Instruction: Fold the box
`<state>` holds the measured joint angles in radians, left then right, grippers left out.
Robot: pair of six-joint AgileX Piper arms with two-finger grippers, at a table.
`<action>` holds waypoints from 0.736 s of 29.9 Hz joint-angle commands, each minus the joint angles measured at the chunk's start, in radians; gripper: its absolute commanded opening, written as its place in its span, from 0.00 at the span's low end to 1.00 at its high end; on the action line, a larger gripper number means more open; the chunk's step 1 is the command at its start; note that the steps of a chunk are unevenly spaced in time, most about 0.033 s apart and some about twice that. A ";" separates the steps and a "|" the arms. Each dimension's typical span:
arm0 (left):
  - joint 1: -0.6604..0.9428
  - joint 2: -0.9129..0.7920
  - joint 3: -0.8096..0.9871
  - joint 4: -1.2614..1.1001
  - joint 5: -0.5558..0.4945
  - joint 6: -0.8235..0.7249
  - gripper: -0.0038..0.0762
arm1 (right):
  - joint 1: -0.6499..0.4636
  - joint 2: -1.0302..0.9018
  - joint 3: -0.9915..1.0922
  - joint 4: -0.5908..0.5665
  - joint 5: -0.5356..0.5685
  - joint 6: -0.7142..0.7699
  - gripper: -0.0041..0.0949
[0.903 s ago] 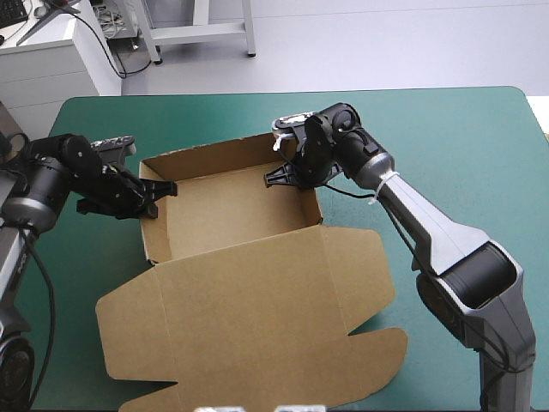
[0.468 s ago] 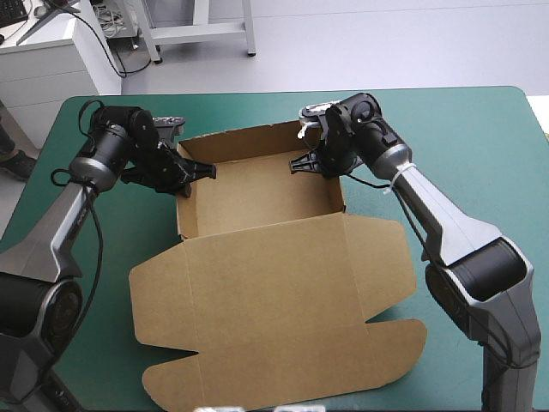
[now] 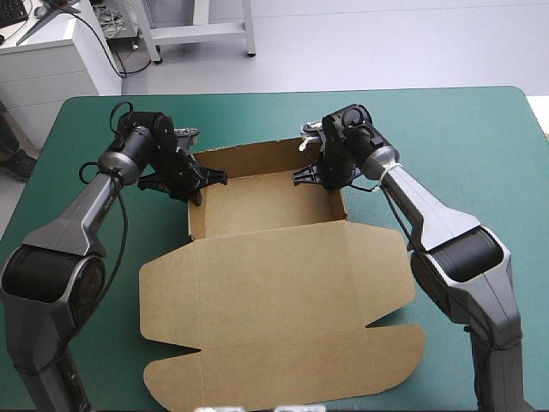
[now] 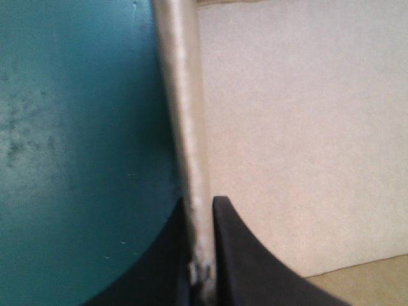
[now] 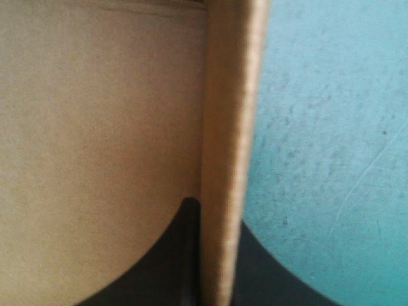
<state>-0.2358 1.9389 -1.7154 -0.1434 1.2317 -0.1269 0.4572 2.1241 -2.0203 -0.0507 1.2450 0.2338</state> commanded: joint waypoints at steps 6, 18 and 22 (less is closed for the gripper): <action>-0.014 -0.034 -0.028 -0.036 -0.021 0.036 0.04 | 0.008 -0.030 -0.032 0.153 0.007 -0.058 0.02; -0.014 -0.034 -0.028 -0.096 -0.025 0.052 0.19 | 0.008 -0.046 -0.032 0.036 0.007 -0.046 0.22; -0.014 -0.034 -0.028 -0.112 -0.025 0.053 0.42 | 0.008 -0.046 -0.032 0.020 0.007 -0.048 0.48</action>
<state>-0.2358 1.9521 -1.7196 -0.1725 1.2258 -0.0844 0.4559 2.1470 -2.0246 -0.0378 1.2449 0.2011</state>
